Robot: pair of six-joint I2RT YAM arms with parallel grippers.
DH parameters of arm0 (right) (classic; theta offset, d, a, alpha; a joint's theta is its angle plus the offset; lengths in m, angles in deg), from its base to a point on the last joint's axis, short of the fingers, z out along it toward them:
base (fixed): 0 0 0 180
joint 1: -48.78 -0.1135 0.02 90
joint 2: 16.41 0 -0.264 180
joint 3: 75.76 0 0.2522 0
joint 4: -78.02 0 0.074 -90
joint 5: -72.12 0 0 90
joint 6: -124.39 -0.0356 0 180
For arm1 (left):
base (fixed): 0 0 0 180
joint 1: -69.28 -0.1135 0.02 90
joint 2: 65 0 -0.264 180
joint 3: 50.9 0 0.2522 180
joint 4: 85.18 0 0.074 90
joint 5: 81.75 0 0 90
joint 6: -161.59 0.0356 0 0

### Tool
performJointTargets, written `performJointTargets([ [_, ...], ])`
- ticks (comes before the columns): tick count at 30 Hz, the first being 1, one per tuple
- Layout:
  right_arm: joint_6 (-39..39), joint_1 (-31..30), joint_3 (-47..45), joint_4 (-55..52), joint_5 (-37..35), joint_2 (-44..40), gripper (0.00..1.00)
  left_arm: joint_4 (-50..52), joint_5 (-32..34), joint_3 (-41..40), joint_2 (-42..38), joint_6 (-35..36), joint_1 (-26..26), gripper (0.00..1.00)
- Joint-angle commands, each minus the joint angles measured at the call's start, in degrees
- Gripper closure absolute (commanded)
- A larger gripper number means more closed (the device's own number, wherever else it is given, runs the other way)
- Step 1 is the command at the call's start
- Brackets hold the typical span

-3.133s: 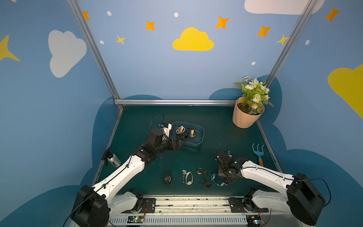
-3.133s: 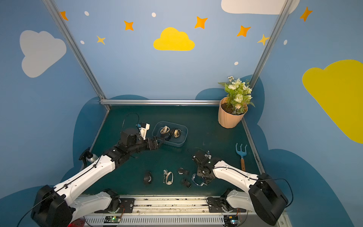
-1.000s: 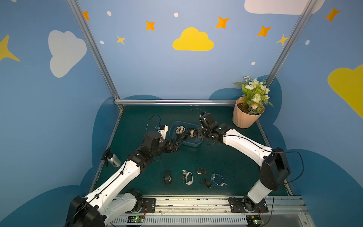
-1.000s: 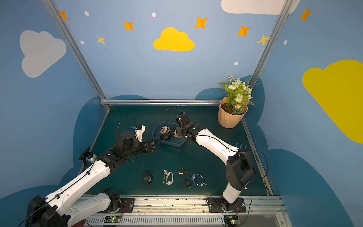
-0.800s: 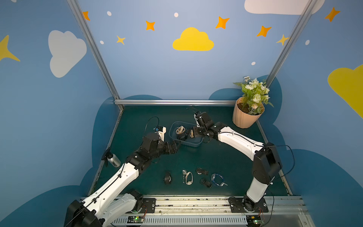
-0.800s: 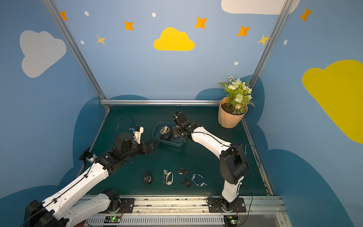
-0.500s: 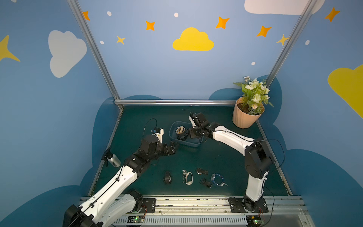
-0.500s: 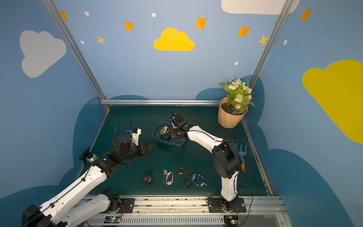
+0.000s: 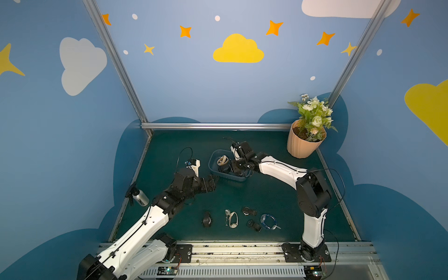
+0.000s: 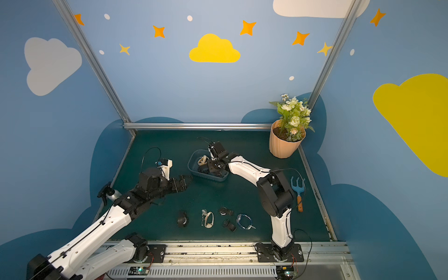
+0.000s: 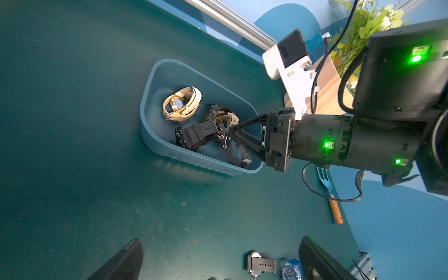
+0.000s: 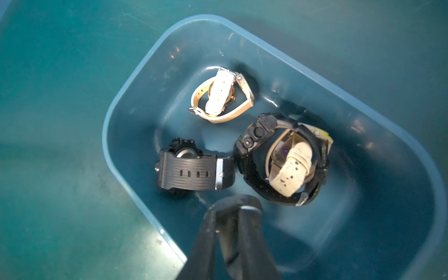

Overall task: Put the watch into the storage box
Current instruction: Place the watch in the storage box.

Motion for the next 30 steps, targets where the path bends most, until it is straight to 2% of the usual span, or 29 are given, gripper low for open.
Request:
performJointTargets([
  [1, -0.5, -0.2, -0.5, 1.2, -0.1, -1.2, 0.61, 1.0, 1.2, -0.1, -1.0, -0.4, -0.2, 0.0],
  [4, -0.1, 0.2, -0.2, 0.2, -1.1, -3.1, 0.48, 1.2, 1.2, -0.3, -1.2, -0.7, -0.3, 0.0],
  [9, 0.0, 0.8, -2.3, -0.6, -2.6, -8.6, 0.37, 1.2, 1.2, -0.5, -0.9, -0.9, -0.3, 0.0],
  [16, -1.9, 0.8, -16.9, 3.9, -3.5, -21.5, 0.21, 1.2, 0.4, -0.5, 0.4, -1.3, -0.6, 0.0],
  [23, -3.3, 0.6, -28.5, 6.0, -4.3, -31.2, 0.16, 6.8, -1.5, 1.2, 1.0, -2.9, -0.5, 0.0],
  [26, -3.7, 0.6, -29.9, 6.4, -4.7, -32.1, 0.16, 11.6, -3.7, 0.9, 0.1, -4.0, -0.5, 0.01],
  [30, -3.9, 0.5, -29.0, 6.8, -4.5, -31.2, 0.16, 16.4, -7.6, -1.7, -3.4, -7.7, -0.4, 0.08],
])
